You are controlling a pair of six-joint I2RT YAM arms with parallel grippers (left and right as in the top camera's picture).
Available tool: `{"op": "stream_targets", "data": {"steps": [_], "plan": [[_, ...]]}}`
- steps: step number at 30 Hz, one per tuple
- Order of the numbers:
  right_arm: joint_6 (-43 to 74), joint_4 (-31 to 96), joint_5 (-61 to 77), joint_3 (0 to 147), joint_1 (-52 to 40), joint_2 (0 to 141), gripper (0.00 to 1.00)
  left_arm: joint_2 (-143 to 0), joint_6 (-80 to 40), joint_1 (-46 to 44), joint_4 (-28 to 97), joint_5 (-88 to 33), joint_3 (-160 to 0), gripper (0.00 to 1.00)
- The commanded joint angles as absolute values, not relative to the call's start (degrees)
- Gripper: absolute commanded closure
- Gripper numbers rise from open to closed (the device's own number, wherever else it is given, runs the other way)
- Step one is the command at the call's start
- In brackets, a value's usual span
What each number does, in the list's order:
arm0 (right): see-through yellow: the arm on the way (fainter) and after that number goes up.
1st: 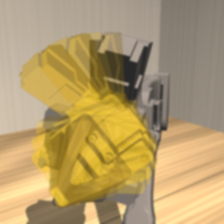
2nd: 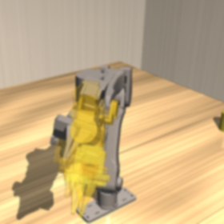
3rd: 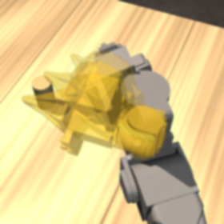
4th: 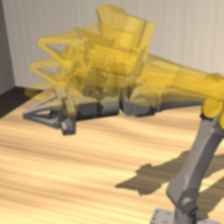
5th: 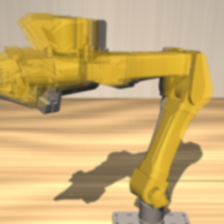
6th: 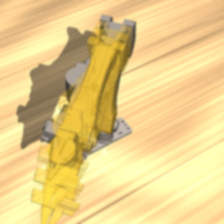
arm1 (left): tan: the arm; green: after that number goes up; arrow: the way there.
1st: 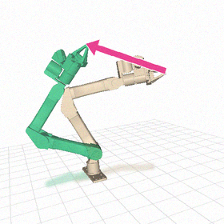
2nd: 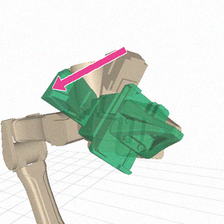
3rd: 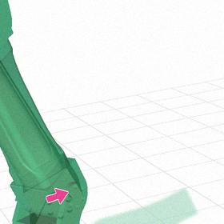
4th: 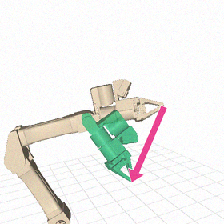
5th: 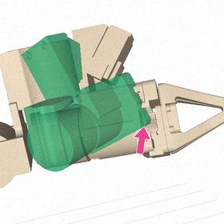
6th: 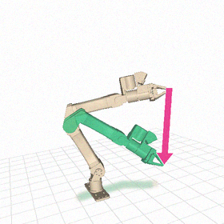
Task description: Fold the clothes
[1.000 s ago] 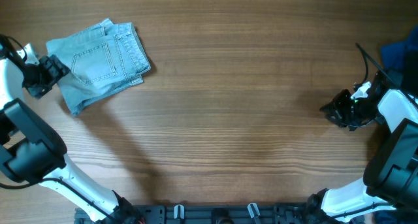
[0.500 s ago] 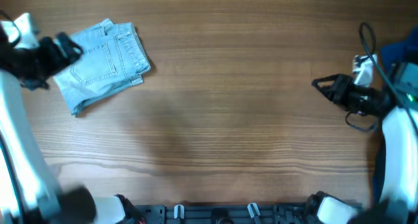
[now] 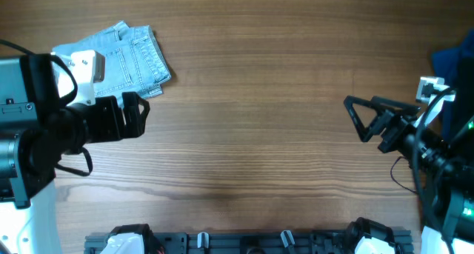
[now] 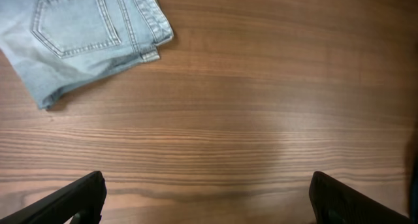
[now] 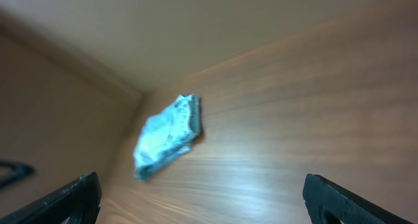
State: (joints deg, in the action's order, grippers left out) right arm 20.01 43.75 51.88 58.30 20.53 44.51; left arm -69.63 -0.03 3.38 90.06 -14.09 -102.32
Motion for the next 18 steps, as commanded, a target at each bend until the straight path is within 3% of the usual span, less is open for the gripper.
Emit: {"op": "stream_targets", "data": {"steps": [1, 15, 18], "plan": [[32.1, 43.9, 52.1, 58.1, 20.2, 45.5, 0.0, -69.4, 0.9, 3.0, 89.7, -12.5, -102.3, 0.0], [31.2, 44.4, 52.2, 58.1, 20.8, 50.4, 0.01, -69.4, 0.9, 3.0, 89.7, -12.5, -102.3, 0.0], [24.8, 39.2, 53.3, 58.1, 20.2, 49.9, 0.01, -69.4, 0.9, 3.0, 89.7, -12.5, -102.3, 0.0]]}}
